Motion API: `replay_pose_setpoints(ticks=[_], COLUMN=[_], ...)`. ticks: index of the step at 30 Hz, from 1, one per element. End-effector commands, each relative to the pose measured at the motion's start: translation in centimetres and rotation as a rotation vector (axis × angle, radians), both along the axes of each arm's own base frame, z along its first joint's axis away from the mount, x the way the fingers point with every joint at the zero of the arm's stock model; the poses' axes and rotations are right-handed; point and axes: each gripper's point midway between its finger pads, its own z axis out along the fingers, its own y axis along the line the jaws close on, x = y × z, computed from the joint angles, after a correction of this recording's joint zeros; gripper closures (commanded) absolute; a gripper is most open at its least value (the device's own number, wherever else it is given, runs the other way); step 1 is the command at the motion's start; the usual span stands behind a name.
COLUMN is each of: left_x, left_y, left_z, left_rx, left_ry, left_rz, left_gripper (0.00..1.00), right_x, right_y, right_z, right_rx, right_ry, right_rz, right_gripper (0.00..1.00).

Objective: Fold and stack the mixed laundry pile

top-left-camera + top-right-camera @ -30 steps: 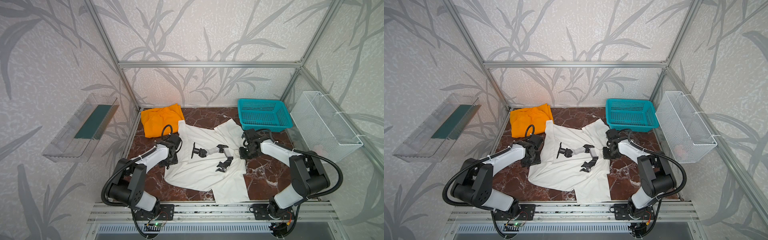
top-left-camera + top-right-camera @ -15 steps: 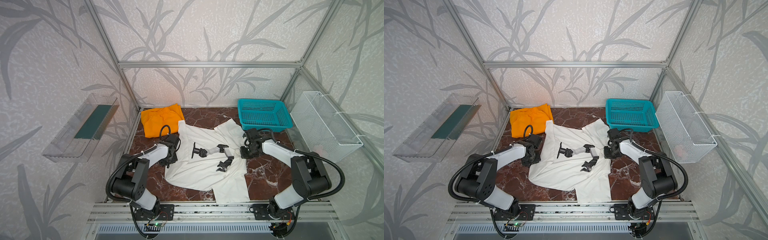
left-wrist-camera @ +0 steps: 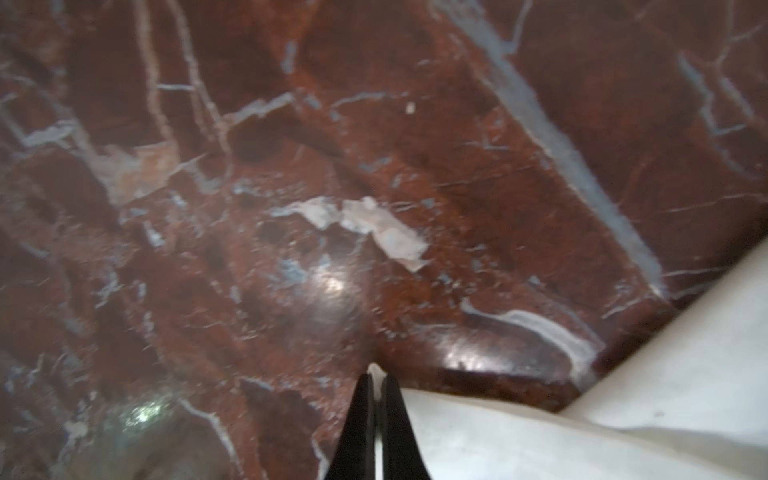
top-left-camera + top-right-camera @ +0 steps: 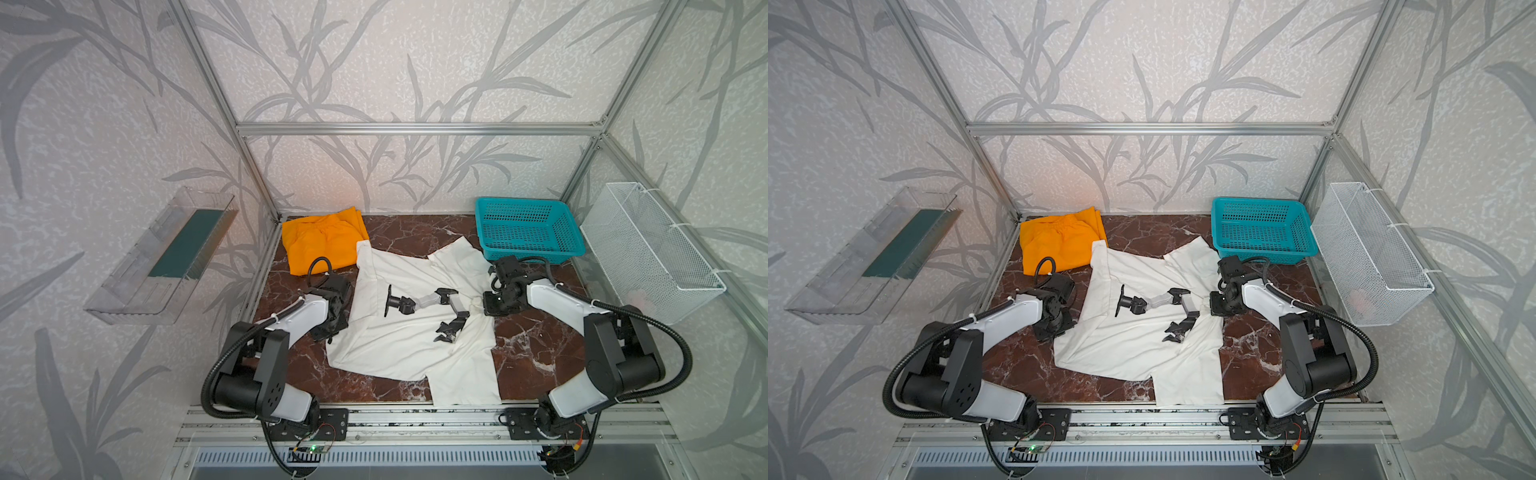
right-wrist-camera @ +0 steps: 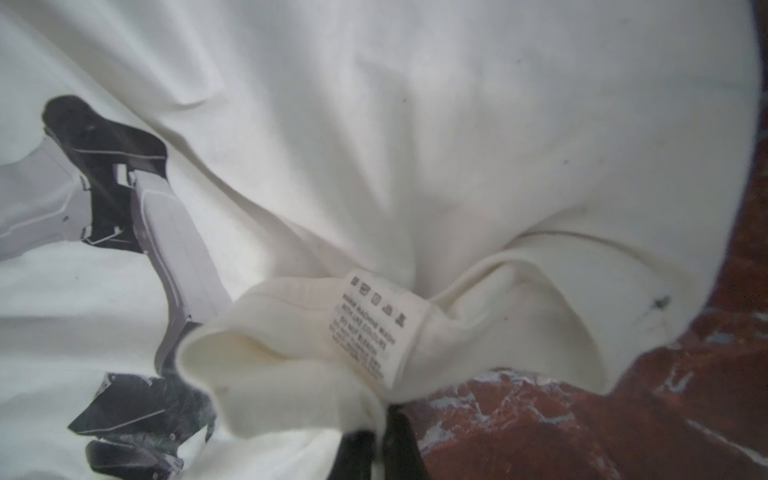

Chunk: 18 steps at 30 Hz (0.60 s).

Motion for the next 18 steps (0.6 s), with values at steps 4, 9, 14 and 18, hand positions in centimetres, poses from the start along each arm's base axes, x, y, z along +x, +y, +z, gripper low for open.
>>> replay_pose_setpoints(ticks=[4,9,14,18], left_x=[-4.5,-8.2,-8.5,-5.5], left_y=[3.6,4.7,3.8,2.8], left_z=[3.3,2.8,1.8,3.6], left_rx=[0.066,0.044,-0.037,-0.066], left_ry=[-0.107,-0.211,-0.250,-0.291], left_rz=[0.229,0.410,0.429,0.293], left_gripper=[1.00,1.00,0.81,0.54], right_x=[0.1,-0.1,0.0,0.0], right_y=[-0.8,-1.4,-1.4,-1.2], right_z=[0.9,1.0,0.7,0.5], right_rx=[-0.020,-0.042,-0.036,-0.031], right_ry=[-0.026,-0.031,-0.022,-0.011], right_rz=[-0.030,-0.044,-0.047,-0.045], right_gripper=[1.00,1.00,1.00,1.00])
